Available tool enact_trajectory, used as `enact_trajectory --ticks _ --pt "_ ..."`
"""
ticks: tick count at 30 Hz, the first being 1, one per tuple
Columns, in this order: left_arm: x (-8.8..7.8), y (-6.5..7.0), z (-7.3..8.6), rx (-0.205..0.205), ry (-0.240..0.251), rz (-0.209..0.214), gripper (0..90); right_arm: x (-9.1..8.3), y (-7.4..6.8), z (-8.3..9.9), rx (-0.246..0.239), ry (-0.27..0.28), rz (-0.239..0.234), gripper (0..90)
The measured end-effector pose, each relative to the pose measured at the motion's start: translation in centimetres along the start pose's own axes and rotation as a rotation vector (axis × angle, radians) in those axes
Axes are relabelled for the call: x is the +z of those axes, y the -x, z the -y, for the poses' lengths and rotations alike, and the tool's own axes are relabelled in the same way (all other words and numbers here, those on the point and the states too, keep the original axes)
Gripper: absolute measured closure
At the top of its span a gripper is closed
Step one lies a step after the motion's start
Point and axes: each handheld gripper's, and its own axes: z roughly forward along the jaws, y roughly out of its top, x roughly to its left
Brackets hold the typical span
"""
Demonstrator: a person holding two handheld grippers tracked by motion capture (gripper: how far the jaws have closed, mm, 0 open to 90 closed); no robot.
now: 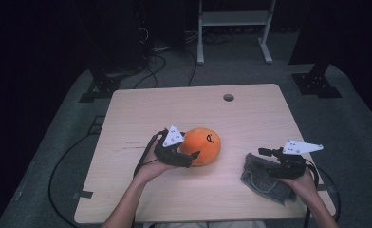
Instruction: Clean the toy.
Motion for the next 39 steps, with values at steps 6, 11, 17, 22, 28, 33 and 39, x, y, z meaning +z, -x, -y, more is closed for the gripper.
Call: enact_trajectory --ticks 6,11,17,22,28,33,39 --pt "-0.7 0.4 0.4 -0.005 0.01 -0.002 11.3 -0.1 0.0 0.1 0.004 0.0 0.005 37.4" --pt "-1.0 0.3 1.1 -0.015 0.0 -0.009 10.3 -0.2 0.0 0.1 0.001 0.003 0.006 37.3" --pt "-1.7 0.3 2.1 -0.027 0.003 -0.018 9.8 -0.3 0.0 0.2 0.001 -0.001 0.01 37.1" --pt "-2.4 0.4 2.9 -0.023 0.004 -0.026 9.8 -0.3 0.0 0.3 0.003 -0.004 0.012 37.0" --pt "-2.9 0.3 3.6 -0.034 0.003 -0.034 9.8 -0.2 0.0 0.3 0.002 -0.01 0.014 36.7" --pt "-3.3 0.3 4.3 -0.042 0.001 -0.046 9.7 -0.3 0.1 0.4 0.006 -0.016 0.019 36.4" --pt "-4.0 0.4 4.9 -0.052 0.005 -0.053 9.6 -0.3 0.1 0.6 0.003 -0.021 0.023 36.4"
